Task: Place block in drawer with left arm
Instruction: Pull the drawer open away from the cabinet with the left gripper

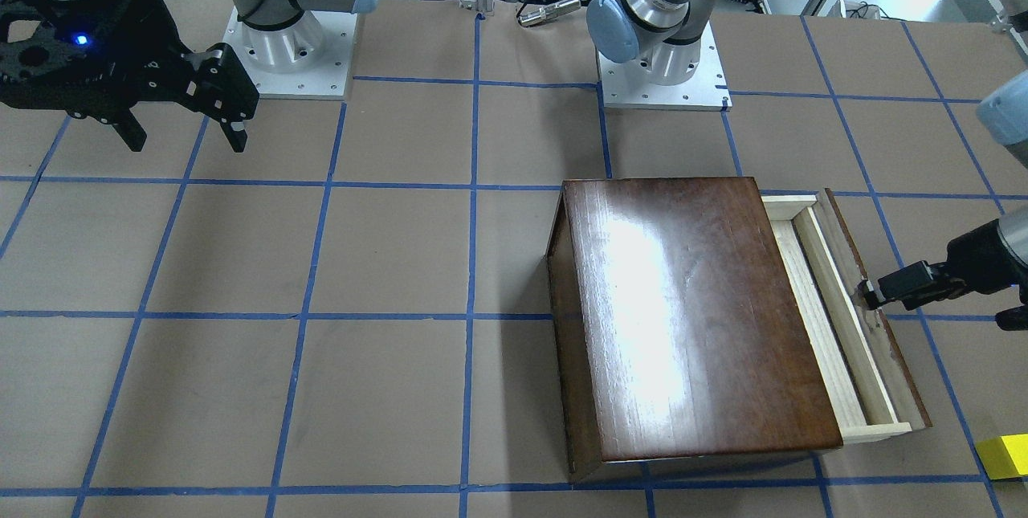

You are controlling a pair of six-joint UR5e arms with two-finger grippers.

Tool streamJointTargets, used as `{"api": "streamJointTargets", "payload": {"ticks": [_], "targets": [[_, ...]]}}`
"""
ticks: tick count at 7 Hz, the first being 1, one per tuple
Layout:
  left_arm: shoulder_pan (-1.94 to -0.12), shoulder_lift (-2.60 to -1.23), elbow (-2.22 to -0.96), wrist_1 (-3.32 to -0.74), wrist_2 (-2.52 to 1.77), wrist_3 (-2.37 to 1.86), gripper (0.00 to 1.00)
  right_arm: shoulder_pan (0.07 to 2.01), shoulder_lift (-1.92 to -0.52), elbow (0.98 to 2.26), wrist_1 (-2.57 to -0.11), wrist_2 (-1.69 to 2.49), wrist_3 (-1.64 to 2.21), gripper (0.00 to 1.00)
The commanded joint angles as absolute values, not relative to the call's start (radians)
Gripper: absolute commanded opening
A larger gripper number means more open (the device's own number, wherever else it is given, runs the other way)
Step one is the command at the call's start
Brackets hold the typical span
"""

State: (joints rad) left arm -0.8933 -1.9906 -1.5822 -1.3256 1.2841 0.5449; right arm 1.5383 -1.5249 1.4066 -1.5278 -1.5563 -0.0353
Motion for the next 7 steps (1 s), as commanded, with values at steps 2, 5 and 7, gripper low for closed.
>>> {"api": "streamJointTargets", "payload": {"ticks": [2,5,7], "targets": [[-0.868,-2.005,-1.566,-1.328,1.281,0.554,1.00,1.539,-1.525,1.407,-1.528,-1.557,-0.035,1.00],[-0.868,-2.006,-1.555,-1.344,1.279,0.554,1.00,1.539,-1.525,1.407,-1.528,-1.557,-0.035,1.00],[-0.867,-1.991,-1.537,-1.365,1.279,0.554,1.00,1.539,-1.525,1.407,-1.528,-1.557,-0.035,1.00]]}}
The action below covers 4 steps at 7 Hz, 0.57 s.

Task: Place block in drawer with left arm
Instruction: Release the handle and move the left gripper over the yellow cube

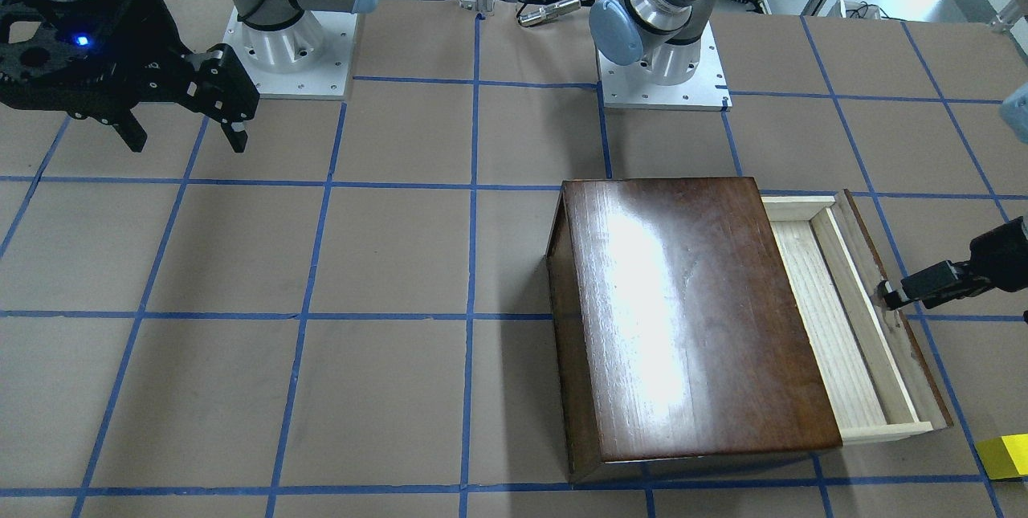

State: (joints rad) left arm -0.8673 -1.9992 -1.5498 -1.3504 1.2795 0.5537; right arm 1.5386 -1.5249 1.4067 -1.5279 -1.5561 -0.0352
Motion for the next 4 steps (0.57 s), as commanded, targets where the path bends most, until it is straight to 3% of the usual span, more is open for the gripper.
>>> {"api": "streamJointTargets", "payload": {"ticks": [1,4], "targets": [[-0.867,-1.982,-1.508,-1.397,1.281,0.557,1.00,1.537,-1.525,1.407,-1.528,-1.557,-0.035,1.00],[-0.868,-2.003,-1.352,-1.460,1.334,0.660,1.00,1.539,-1.525,1.407,-1.528,-1.557,-0.035,1.00]]}}
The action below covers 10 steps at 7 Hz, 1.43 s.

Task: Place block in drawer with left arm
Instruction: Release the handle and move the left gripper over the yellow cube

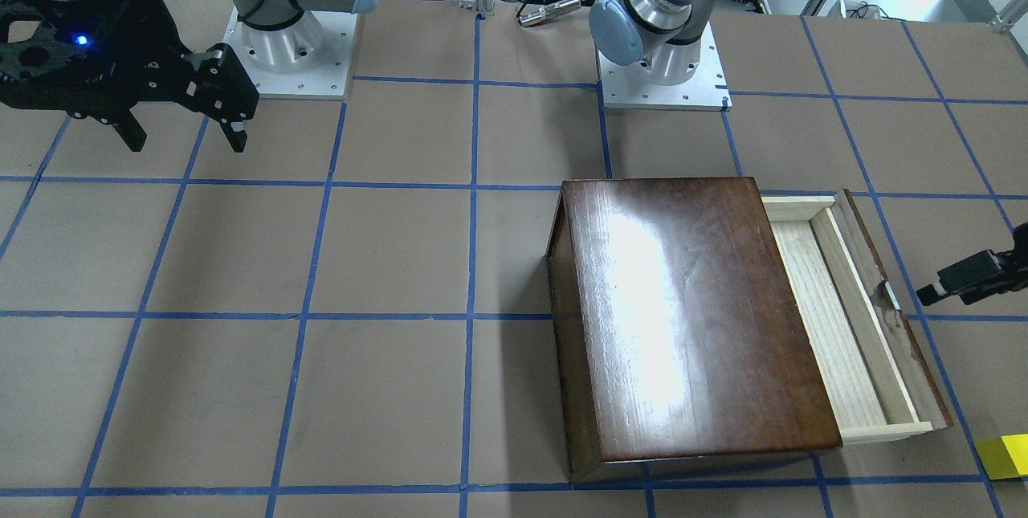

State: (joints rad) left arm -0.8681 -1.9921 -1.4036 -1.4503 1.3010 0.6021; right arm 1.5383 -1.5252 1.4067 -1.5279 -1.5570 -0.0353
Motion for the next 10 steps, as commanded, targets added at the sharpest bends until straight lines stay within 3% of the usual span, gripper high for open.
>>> {"api": "streamJointTargets", "payload": {"ticks": [1,10], "targets": [[-0.868,-2.014,-1.330,-1.450,1.371,0.723,1.00,1.539,-1.525,1.407,-1.528,-1.557,-0.035,1.00],[-0.891,-2.250,-1.163,-1.243,1.566,1.672,1.00,1.539,-1.525,1.407,-1.528,-1.555,-0.035,1.00]]}}
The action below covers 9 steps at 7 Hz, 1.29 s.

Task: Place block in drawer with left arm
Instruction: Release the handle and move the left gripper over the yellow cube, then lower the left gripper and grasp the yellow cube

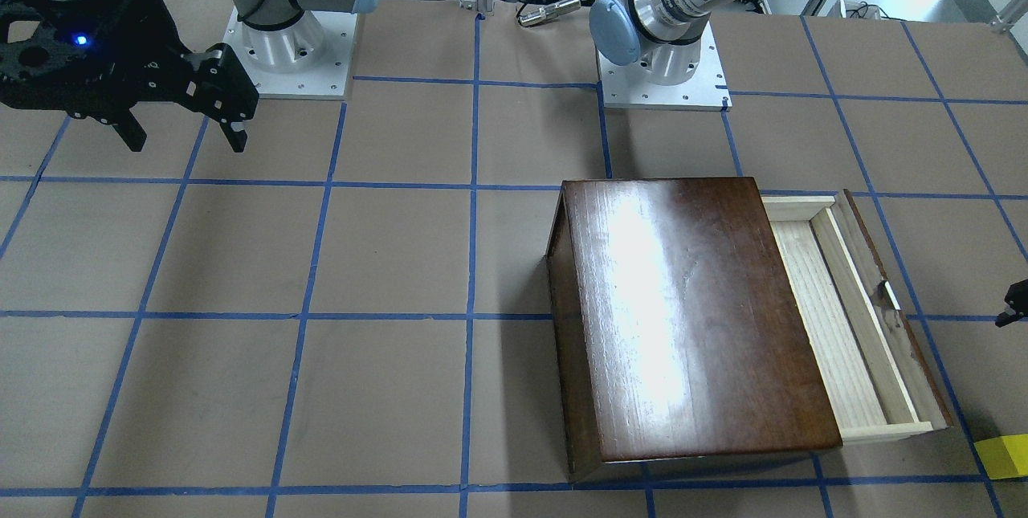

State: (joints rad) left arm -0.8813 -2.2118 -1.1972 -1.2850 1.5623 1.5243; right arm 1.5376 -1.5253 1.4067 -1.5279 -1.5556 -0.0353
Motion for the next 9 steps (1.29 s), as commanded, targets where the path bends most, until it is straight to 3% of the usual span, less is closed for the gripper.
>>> {"api": "streamJointTargets", "payload": {"ticks": [1,9], "targets": [[-0.902,-2.276,-1.134,-1.220,1.566,1.777,1.00,1.539,-1.526,1.407,-1.528,-1.557,-0.035,1.00],[-0.934,-2.466,-0.944,-1.204,1.526,2.049,1.00,1.537,-1.526,1.407,-1.528,-1.557,-0.035,1.00]]}}
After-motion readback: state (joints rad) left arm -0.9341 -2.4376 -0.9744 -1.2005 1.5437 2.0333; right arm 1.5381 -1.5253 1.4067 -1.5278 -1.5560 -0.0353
